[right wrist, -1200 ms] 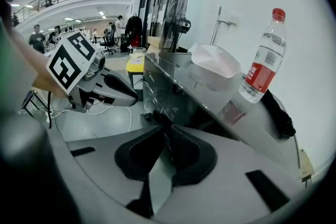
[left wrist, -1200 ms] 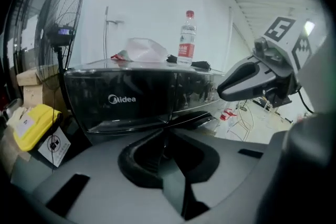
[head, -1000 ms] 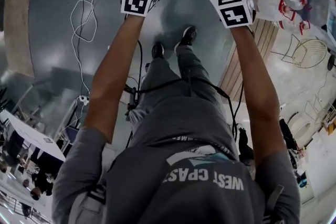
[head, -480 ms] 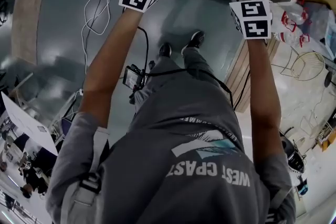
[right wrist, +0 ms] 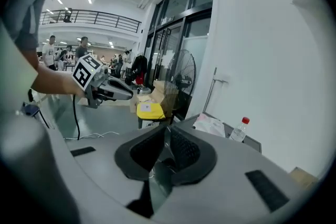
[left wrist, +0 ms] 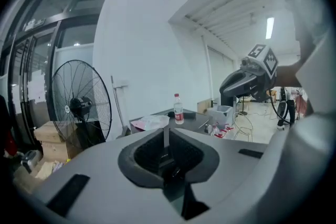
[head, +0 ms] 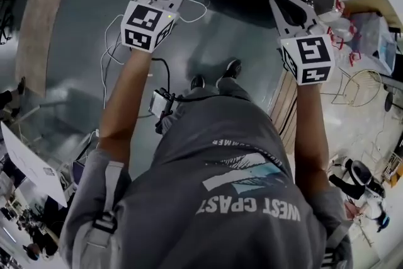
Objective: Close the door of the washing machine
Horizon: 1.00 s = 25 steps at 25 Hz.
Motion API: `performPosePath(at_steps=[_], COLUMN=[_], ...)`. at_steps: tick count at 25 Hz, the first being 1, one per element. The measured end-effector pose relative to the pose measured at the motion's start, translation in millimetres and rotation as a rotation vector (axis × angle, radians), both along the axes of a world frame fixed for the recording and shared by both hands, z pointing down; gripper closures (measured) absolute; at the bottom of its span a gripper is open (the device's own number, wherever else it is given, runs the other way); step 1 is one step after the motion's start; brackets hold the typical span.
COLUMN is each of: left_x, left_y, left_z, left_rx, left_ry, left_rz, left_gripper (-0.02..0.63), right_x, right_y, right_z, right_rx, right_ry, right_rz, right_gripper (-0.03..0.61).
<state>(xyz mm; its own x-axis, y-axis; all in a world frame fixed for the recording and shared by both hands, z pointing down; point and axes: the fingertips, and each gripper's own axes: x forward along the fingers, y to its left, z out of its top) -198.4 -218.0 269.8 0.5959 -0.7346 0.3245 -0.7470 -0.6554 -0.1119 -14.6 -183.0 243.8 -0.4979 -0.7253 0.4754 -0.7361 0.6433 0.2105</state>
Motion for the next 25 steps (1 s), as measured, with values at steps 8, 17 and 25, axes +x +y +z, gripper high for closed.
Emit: performPosePath(at_steps=[8, 17, 25], left_x=[-19, -40, -14], left_y=[47, 97, 121], left_z=[-83, -118, -114], left_rx=[0.128, 0.164, 0.154], left_ry=[0.078, 0.160, 0.180], left_rz=[0.048, 0.051, 0.145], left_gripper=[0.569, 0.570, 0.570], right_x=[5, 17, 24], right_y=[47, 97, 127], right_z=[-77, -109, -105], right_rx=[0.081, 0.106, 0.095], right_ry=[-0.177, -0.262, -0.272], right_rz=[0.040, 0.096, 0.148], right_gripper=[0.537, 0.551, 0.551])
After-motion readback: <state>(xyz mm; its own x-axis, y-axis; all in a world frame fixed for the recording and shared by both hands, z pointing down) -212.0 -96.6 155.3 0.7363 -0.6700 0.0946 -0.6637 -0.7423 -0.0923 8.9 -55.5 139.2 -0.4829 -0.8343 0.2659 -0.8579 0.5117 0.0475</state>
